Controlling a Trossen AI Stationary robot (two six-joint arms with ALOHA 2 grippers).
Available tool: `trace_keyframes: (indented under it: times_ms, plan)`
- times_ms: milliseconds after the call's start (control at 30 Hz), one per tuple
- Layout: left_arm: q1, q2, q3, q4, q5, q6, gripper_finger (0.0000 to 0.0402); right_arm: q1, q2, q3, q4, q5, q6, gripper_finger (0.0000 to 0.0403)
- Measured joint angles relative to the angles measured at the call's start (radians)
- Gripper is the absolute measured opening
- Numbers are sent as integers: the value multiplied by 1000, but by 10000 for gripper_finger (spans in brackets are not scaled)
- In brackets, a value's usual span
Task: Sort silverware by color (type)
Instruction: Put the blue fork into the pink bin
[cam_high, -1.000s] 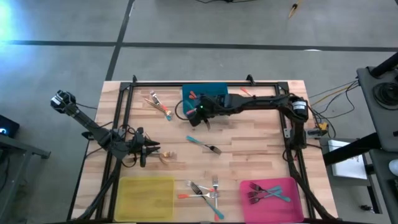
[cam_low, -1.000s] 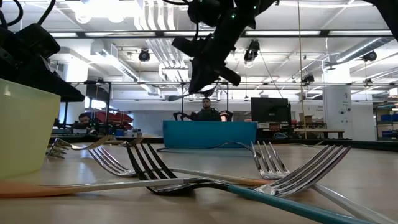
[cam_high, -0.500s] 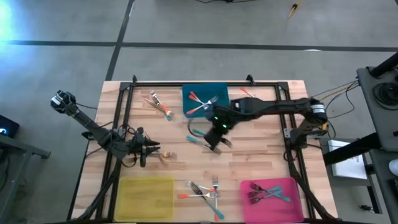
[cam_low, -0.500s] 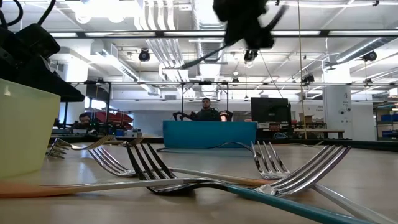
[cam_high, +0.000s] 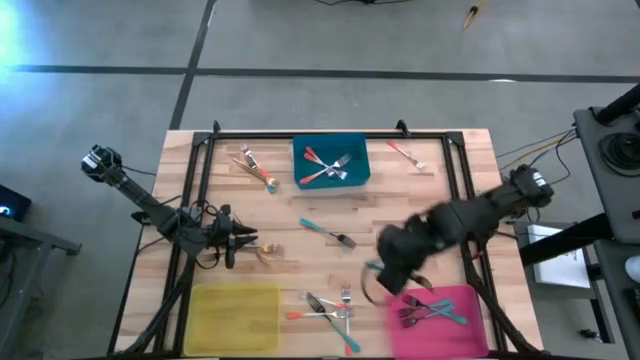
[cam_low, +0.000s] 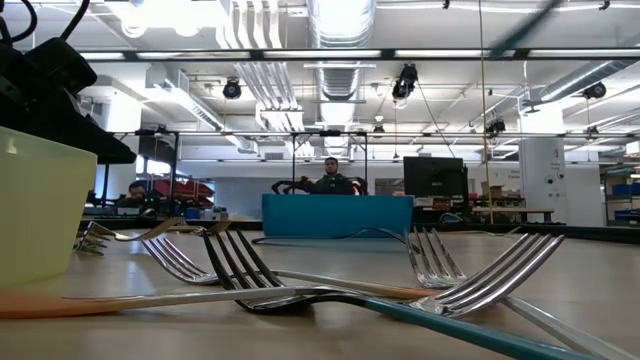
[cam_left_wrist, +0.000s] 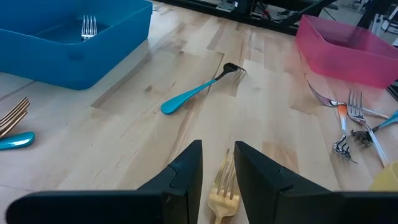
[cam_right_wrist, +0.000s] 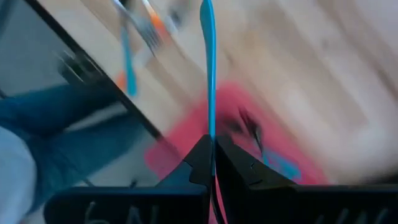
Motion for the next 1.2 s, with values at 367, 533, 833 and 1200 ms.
trace_keyframes:
  times_ms: [367, 533, 833, 1200]
  plan:
    - [0, 0, 0, 0, 0, 0, 77, 339, 34, -9, -50, -13, 276, 9]
    - [0, 0, 0, 0, 0, 0, 77, 445, 69, -36, -45, -12, 245, 9]
    - [0, 0, 0, 0, 0, 0, 77, 483, 179, -189, 2, 14, -106, 9]
    - [0, 0, 0, 0, 0, 0, 77, 507, 159, -390, 246, 51, -160, 9]
